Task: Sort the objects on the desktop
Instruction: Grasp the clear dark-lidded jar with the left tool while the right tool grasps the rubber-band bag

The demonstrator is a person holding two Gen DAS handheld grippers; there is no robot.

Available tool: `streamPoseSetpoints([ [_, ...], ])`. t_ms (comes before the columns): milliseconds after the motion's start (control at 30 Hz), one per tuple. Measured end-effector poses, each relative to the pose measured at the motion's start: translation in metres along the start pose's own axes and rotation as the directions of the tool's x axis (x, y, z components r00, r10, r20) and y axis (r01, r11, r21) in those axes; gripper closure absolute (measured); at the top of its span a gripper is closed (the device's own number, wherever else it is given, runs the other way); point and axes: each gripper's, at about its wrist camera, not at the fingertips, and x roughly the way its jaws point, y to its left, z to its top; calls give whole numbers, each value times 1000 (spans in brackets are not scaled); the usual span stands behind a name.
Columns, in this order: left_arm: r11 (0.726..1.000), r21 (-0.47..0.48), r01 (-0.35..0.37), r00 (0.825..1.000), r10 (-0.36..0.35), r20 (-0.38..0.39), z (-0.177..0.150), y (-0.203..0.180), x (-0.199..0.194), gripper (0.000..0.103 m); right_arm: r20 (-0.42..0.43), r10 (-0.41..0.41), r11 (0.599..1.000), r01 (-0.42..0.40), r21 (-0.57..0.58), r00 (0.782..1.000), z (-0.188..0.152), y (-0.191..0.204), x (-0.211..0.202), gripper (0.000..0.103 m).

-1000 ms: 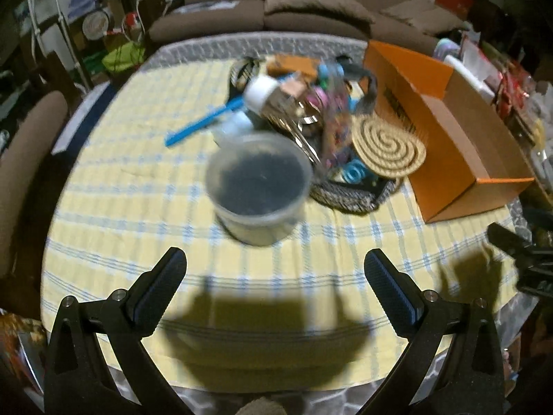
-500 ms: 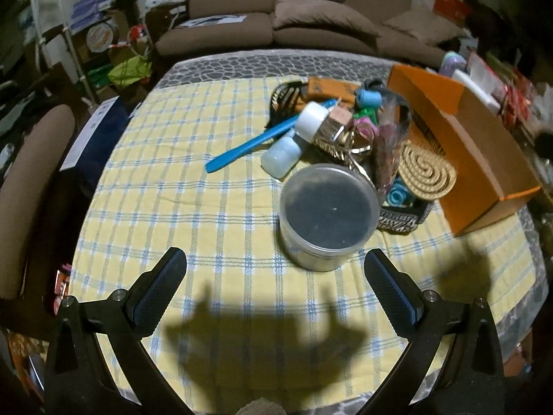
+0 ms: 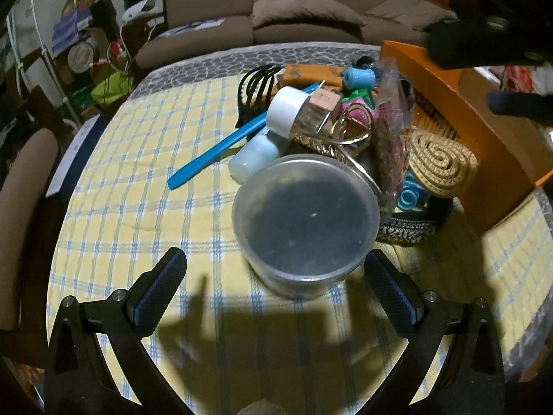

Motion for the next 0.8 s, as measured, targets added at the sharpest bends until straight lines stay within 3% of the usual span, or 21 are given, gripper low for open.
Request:
streamPoseSetpoints([
  [233,1000,5,-8,1000,8,2,8,-6,16,0,-17,35,999,-35,24,999,1,2,32,2],
  [433,999,23,-42,999,42,2,12,-13,32,0,-39,101,993,-98,72,994,2,-13,47,12],
  [533,999,11,-40,999,40,9,12,-12,36,2,-49,116,991,-112,69,992,4,-14,54,32],
  [600,999,7,-38,999,38,24,13,-12,34,9,-54,101,994,-98,48,993,5,-12,59,47],
  [633,999,11,-42,999,41,29,13,-13,34,16,-60,104,994,-101,43,993,5,-11,62,47],
  [733,998,18,-55,998,54,37,12,-11,34,16,-54,85,996,-84,24,995,6,-11,65,60],
  [800,998,2,-55,998,55,37,12,-6,33,16,-47,97,995,-95,36,994,6,-16,63,90],
])
